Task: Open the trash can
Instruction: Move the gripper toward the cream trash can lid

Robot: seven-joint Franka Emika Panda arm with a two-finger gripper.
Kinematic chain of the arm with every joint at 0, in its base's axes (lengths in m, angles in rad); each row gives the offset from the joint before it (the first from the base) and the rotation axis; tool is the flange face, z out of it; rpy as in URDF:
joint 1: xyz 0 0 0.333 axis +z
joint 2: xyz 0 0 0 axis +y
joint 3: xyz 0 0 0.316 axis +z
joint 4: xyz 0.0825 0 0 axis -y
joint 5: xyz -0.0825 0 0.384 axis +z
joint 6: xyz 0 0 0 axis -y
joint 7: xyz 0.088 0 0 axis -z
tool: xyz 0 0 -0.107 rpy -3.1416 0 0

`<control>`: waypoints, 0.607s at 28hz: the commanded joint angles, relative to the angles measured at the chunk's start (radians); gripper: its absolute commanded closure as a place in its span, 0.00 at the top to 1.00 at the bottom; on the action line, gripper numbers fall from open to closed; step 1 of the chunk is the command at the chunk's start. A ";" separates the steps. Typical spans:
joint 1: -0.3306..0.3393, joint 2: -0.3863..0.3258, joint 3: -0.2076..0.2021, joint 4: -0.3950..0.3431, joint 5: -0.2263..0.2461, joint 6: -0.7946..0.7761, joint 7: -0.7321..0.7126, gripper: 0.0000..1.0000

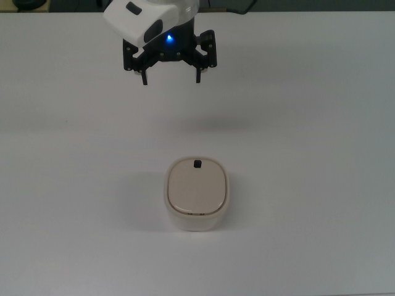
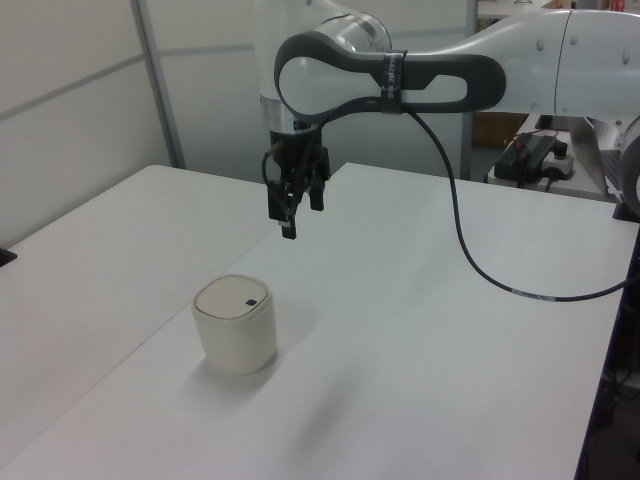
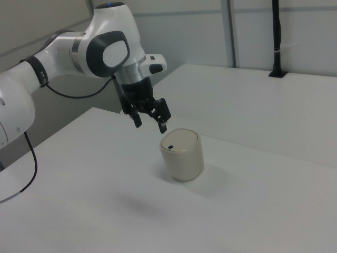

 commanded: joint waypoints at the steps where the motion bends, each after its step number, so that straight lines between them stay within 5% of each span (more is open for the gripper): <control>1: 0.010 -0.007 -0.014 -0.018 -0.013 0.001 0.010 1.00; 8: 0.011 0.010 -0.014 -0.020 -0.018 0.041 0.013 1.00; 11: 0.011 0.021 -0.014 -0.018 -0.018 0.044 0.018 0.93; 16: 0.013 0.033 -0.014 -0.018 -0.016 0.061 0.032 0.47; 17: 0.014 0.035 -0.012 -0.018 -0.016 0.069 0.038 0.28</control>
